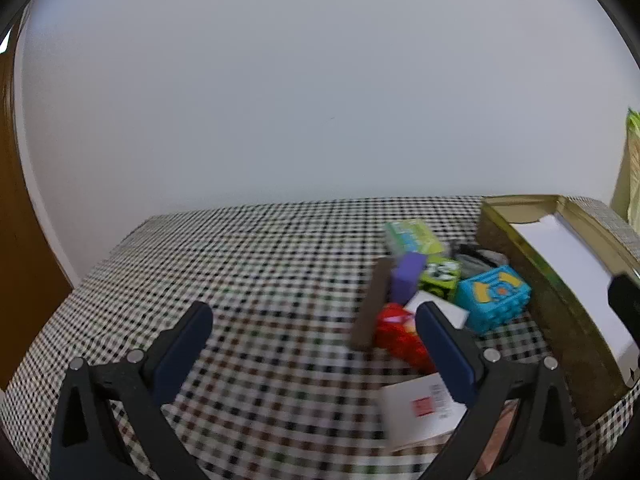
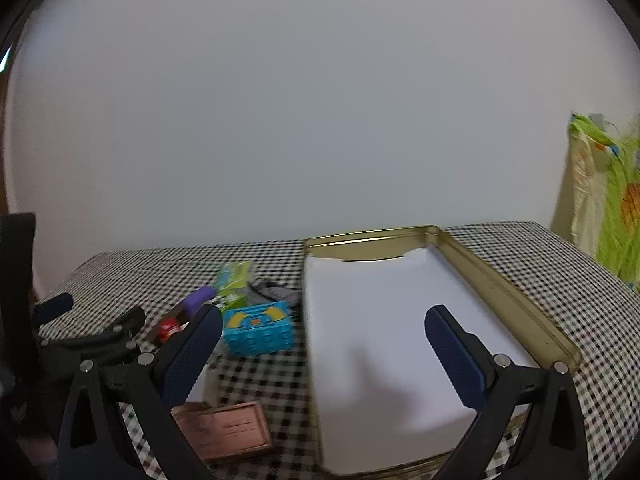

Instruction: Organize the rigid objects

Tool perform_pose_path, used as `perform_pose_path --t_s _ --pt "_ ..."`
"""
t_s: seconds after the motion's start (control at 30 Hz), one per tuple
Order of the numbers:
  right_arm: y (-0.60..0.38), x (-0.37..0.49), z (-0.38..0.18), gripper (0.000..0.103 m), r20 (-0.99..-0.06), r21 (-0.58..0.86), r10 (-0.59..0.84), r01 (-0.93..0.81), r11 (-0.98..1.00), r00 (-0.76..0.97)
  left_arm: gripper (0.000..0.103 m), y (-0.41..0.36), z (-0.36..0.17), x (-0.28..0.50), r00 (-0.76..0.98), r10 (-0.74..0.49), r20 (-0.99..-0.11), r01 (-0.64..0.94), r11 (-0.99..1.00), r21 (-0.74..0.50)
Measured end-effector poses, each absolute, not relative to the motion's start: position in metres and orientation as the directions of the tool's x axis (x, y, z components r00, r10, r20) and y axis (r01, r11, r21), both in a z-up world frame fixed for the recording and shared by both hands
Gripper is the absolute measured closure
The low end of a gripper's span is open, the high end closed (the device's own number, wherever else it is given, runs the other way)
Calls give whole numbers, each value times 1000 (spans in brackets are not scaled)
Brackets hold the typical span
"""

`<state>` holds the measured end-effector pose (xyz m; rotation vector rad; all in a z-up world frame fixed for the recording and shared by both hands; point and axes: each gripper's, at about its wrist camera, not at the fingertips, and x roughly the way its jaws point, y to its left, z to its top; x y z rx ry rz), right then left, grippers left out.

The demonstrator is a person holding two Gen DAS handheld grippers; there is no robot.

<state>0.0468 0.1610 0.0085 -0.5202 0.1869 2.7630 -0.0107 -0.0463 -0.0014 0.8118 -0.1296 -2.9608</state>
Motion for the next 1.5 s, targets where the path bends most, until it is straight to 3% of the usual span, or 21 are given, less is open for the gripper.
perform_pose_path --t_s 0.4,0.57,0.73,0.93,1.3,1.5 --pt "108 35 -10 1 -588 157 -137 53 -986 -797 0 -76 -4 -13 -841 -144 -521 134 -989 57" --pt "111 22 -18 1 -659 170 -112 -1 -986 -743 0 -80 -4 -13 -840 -139 -524 134 -990 48" --pt "99 13 -26 1 -681 68 -27 -27 -997 -732 0 -83 -5 -15 -833 -112 -541 125 -992 12" --pt "80 4 -26 1 -696 28 -24 7 -1000 -718 0 -88 -2 -14 -833 -107 -543 128 -992 -1" --pt "71 9 -26 1 -770 -21 70 -85 -996 -635 0 -129 -4 -8 -826 -193 -530 216 -976 21" --pt "70 7 -36 1 -774 62 -25 -37 -997 -633 0 -147 -5 -7 -819 -180 -545 239 -970 -40"
